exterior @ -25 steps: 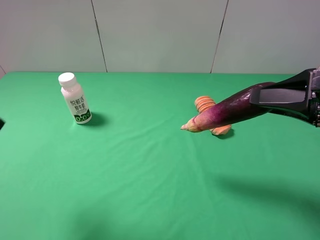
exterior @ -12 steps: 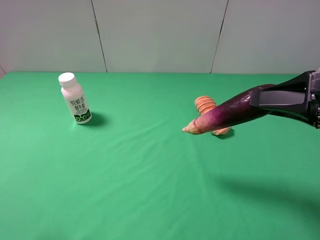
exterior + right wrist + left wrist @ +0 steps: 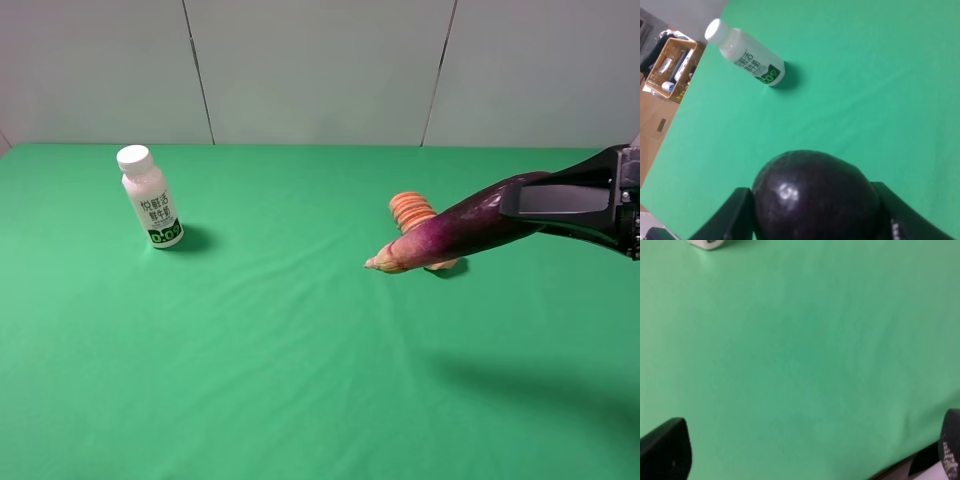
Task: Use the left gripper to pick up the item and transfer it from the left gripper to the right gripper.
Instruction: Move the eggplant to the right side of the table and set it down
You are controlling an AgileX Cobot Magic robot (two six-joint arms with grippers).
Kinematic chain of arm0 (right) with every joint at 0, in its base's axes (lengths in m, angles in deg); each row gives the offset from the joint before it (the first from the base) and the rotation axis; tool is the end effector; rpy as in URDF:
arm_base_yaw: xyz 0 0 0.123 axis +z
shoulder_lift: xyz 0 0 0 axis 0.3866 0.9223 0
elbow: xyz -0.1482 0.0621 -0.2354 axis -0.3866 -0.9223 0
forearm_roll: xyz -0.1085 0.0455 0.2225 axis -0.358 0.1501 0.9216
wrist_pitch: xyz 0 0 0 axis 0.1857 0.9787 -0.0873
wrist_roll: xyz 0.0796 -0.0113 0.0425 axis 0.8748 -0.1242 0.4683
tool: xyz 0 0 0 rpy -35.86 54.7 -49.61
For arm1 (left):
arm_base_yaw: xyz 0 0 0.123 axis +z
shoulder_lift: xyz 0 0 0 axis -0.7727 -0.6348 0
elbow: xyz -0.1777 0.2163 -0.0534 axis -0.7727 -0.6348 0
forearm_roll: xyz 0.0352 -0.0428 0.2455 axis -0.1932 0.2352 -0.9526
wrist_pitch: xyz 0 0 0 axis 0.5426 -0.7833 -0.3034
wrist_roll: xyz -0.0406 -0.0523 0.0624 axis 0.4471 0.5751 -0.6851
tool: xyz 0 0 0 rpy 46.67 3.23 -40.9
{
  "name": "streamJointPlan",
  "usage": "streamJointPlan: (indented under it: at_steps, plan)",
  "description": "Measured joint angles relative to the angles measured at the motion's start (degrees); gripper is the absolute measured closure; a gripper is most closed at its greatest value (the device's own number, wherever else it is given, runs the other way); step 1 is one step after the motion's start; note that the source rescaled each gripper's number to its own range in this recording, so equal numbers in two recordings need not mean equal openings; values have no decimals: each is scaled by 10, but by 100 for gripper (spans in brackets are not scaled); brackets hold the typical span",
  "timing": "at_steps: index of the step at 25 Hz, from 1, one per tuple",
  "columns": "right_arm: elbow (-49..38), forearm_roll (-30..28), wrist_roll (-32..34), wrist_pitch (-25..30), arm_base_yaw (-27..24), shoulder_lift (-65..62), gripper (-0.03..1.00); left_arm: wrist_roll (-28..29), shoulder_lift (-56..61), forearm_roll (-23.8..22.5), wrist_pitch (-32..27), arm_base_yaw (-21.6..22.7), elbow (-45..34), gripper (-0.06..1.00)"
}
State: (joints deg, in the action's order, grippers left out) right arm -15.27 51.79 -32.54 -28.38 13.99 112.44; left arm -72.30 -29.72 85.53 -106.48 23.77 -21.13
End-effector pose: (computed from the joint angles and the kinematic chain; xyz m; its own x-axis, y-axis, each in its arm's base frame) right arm 0.1415 0.0472 0.2743 -0.7274 0.1187 -0.6759 -0.3965 0.7313 0.5550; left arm 0.0231 -0.0116 0.2694 -0.5488 0.3260 -0.7698 0.4755 0.8791 0.0333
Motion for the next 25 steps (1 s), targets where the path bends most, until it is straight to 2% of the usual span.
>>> streamJointPlan:
  at_steps: [13, 17, 25]
  plan:
    - [0, -17, 20, 0, 0, 0, 96, 0, 0, 0, 2, 9, -1, -5]
    - [0, -35, 38, 0, 0, 0, 96, 0, 0, 0, 2, 64, -1, -5]
    - [0, -106, 85, 0, 0, 0, 96, 0, 11, 0, 2, 181, -1, -5]
